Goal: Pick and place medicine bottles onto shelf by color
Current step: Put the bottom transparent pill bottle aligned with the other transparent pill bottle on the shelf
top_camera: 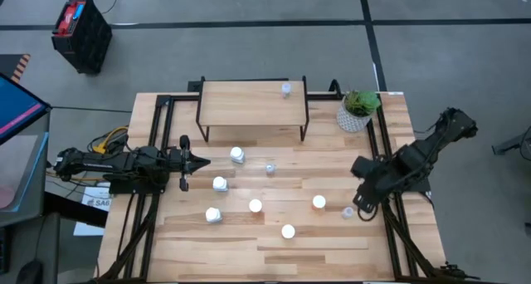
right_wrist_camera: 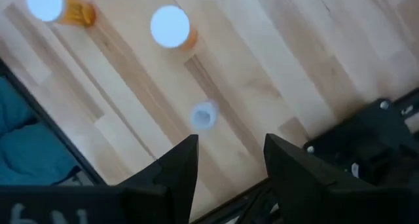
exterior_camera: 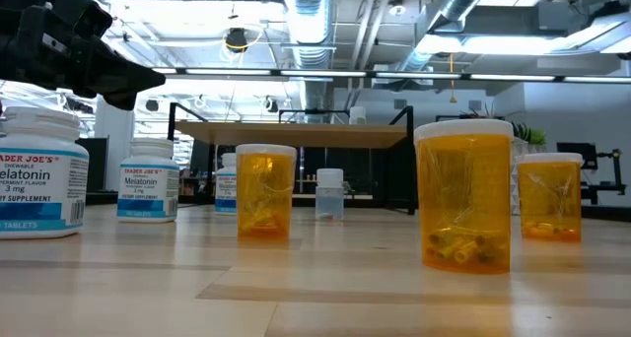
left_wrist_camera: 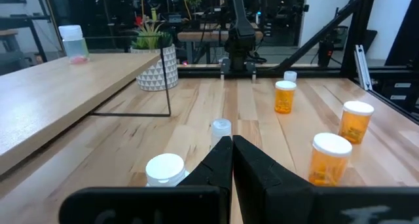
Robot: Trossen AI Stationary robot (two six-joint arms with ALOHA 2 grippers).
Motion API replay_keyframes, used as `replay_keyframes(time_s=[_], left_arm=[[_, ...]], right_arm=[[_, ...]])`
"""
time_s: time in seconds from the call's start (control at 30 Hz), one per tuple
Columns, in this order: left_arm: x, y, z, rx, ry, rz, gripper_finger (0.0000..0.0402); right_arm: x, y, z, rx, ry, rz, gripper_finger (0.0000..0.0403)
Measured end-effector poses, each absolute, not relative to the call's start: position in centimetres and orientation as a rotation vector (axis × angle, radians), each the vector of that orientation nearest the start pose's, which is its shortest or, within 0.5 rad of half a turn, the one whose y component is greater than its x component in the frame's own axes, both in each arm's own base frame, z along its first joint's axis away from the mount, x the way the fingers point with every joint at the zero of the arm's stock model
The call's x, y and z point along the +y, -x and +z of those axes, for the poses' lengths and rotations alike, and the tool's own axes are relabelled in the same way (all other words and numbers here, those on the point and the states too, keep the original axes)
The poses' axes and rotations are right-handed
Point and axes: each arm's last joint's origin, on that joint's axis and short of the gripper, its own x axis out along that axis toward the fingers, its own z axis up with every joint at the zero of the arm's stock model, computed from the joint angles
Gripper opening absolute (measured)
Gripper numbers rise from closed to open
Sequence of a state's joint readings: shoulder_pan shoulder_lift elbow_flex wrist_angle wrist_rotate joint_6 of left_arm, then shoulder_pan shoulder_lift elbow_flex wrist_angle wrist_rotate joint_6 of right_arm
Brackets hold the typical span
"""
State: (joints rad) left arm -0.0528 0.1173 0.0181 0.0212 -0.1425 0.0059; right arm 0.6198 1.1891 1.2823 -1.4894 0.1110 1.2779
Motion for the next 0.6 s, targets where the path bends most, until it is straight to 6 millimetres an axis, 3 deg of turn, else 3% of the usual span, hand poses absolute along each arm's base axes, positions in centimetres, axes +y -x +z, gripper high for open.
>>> replay_keyframes(time_s=[0.37, 0.6], left_arm=[[-0.1, -10.4, 16.2, 0.077, -0.002, 0.090, 0.0000], [-0.2, -10.4, 16.2, 0.075, 0.047, 0.087, 0.0000]], right_arm=[[12.9, -16.9, 31.0, 1.378, -0.566, -0.580, 0.0195], [13.4, -15.1, 31.3, 1.377, -0.521, -0.616, 0.0195]])
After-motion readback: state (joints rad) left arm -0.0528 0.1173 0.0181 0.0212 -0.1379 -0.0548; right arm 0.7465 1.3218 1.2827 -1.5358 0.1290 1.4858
